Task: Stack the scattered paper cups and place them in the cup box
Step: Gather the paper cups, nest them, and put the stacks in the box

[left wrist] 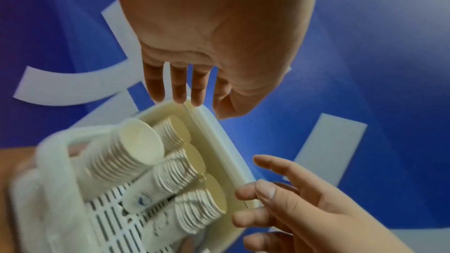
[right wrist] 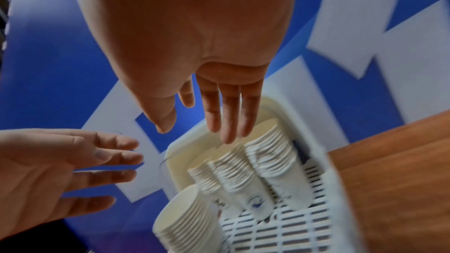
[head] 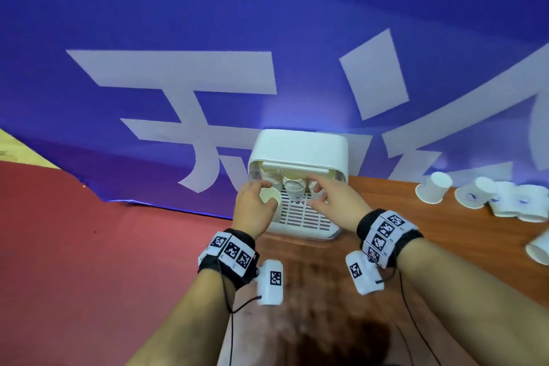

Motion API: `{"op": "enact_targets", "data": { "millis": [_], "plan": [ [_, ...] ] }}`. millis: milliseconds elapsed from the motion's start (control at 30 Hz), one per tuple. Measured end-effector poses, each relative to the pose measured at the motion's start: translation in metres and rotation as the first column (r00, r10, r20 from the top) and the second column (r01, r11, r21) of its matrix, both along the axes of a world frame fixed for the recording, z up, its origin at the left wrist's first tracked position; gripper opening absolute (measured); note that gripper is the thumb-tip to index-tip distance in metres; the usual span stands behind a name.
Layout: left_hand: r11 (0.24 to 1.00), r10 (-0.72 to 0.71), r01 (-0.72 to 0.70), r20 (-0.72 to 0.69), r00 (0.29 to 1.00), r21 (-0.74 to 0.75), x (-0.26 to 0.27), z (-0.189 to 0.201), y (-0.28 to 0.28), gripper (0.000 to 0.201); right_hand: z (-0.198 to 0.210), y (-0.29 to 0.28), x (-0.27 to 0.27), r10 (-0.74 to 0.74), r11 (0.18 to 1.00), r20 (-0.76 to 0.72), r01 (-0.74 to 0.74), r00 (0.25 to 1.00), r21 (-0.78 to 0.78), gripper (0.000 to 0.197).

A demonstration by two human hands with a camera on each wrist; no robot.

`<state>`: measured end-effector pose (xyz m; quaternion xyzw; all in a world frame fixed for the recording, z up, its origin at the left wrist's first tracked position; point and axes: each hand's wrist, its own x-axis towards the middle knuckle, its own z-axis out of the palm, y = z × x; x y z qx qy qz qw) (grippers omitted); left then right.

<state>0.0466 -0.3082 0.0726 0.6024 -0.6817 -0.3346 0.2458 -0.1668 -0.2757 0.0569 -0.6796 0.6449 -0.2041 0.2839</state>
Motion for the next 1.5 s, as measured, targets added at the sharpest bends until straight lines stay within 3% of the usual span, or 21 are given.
{"op": "enact_targets", "data": {
  "millis": [167,367,700,933,1267,1500],
  "plan": [
    [0.993,-0.101,0.098,-0.048,0.994,-0.065,-0.084,0.009,0.021,0.03,0.016,0.048,-0.082,-0.142,0.99,0.002,0.142,0.99,0.0,0.055],
    [0.973,-0.229,0.23,-0.086,0.97,-0.001,-0.191,0.005,0.051,0.035,0.017,0.112,-0.187,-0.313,0.949,0.025,0.312,0.949,0.045,0.051],
    [0.931,-0.359,0.361,-0.045,0.932,0.051,-0.337,-0.015,0.089,0.039,0.002,0.182,-0.332,-0.465,0.884,0.034,0.462,0.885,0.073,0.049],
    [0.932,-0.356,0.352,0.035,0.934,0.088,-0.395,-0.035,0.093,0.045,-0.027,0.178,-0.39,-0.478,0.875,0.02,0.474,0.878,0.094,0.055],
    [0.92,-0.379,0.337,0.239,0.894,0.199,-0.448,-0.071,0.061,0.051,-0.057,0.136,-0.424,-0.459,0.883,0.067,0.447,0.886,0.14,0.054],
    [0.926,-0.375,0.323,0.371,0.85,0.197,-0.469,-0.105,0.033,0.049,-0.078,0.098,-0.436,-0.415,0.885,-0.059,0.418,0.908,0.205,0.048]
  ]
}}
